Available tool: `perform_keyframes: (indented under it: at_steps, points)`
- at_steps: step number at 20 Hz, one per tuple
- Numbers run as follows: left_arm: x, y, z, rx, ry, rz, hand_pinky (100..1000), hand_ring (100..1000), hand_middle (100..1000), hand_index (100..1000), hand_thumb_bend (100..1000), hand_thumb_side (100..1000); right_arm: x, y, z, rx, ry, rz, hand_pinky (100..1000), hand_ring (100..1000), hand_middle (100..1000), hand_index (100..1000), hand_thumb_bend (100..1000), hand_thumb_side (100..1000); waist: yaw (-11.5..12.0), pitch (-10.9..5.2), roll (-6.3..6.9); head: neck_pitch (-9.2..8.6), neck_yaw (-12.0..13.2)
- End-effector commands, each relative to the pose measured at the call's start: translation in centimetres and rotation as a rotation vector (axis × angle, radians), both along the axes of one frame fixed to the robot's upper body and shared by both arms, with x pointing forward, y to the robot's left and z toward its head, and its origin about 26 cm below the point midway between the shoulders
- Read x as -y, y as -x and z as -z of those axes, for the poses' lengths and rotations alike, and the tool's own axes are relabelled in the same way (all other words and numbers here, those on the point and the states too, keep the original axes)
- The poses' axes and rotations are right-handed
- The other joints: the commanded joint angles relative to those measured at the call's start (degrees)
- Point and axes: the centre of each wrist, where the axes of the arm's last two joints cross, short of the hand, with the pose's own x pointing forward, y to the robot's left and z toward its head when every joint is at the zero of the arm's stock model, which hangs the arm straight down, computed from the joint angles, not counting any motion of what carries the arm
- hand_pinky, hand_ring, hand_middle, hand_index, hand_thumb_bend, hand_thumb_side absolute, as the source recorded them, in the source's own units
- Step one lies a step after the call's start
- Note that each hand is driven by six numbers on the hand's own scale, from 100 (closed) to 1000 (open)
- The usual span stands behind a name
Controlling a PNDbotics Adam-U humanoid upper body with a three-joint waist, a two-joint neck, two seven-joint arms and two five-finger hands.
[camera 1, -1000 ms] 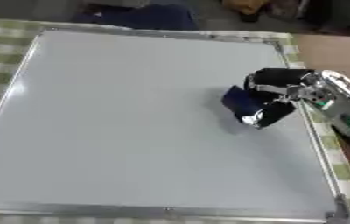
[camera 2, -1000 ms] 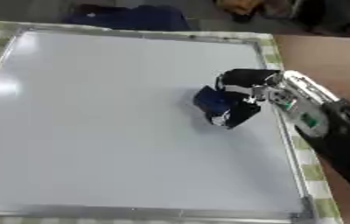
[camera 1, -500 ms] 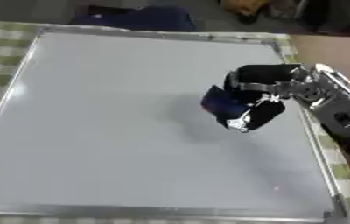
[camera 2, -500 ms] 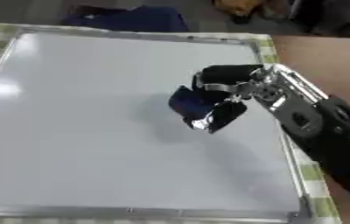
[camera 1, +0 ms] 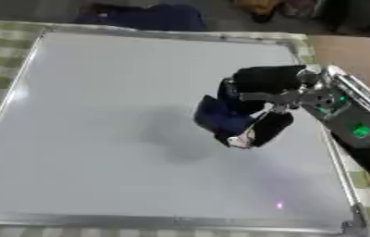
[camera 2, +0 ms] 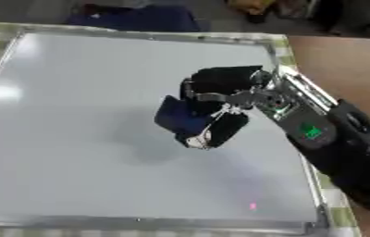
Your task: Wipe the whiteboard clean with a brush.
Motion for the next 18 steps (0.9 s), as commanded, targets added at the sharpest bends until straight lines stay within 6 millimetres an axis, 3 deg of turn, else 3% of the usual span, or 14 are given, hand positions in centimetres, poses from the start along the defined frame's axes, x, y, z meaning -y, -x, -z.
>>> perform_keyframes:
  at_steps: [1, 11, 18]
  points:
    - [-0.1, 0.3, -0.8, 0.028, -0.004, 0.003, 542, 627, 593, 541, 120, 985, -1.2, 0.2, -0.7, 0.049, 0.027, -0.029, 147, 251, 108, 285, 100, 591, 0.17, -1.37, 0.26, 0.00, -0.07]
    - [0.0, 0.3, -0.8, 0.024, -0.007, 0.008, 540, 627, 592, 540, 122, 988, -3.8, -1.9, 0.8, 0.058, 0.049, -0.052, 141, 254, 106, 289, 100, 584, 0.18, -1.38, -0.17, -0.04, -0.18]
    - [0.1, 0.2, -0.8, 0.021, -0.008, 0.014, 536, 626, 592, 540, 120, 989, -3.9, -4.1, 2.8, 0.033, 0.121, -0.003, 159, 277, 118, 291, 100, 591, 0.48, -1.43, -0.24, -0.04, -0.66]
